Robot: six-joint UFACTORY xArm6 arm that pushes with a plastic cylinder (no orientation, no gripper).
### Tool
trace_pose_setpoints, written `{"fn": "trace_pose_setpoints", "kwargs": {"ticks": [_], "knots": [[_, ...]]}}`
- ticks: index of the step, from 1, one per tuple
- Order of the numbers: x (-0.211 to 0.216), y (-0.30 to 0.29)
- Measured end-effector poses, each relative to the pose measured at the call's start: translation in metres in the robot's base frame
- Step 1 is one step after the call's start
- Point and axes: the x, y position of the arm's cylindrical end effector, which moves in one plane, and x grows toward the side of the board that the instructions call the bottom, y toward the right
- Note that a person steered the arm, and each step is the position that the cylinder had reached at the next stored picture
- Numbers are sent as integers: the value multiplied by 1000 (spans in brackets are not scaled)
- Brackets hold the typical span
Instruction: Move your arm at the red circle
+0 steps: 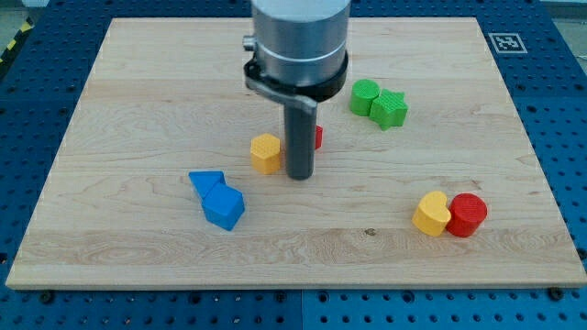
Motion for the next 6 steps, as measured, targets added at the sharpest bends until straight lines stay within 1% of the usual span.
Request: {"fn": "trace_pose_setpoints", "kwargs": {"ticks": [1,2,3,4,5,6], "knots": [[-35,-2],[-40,-1],[-8,20],[29,28],[57,46],[85,83]]}}
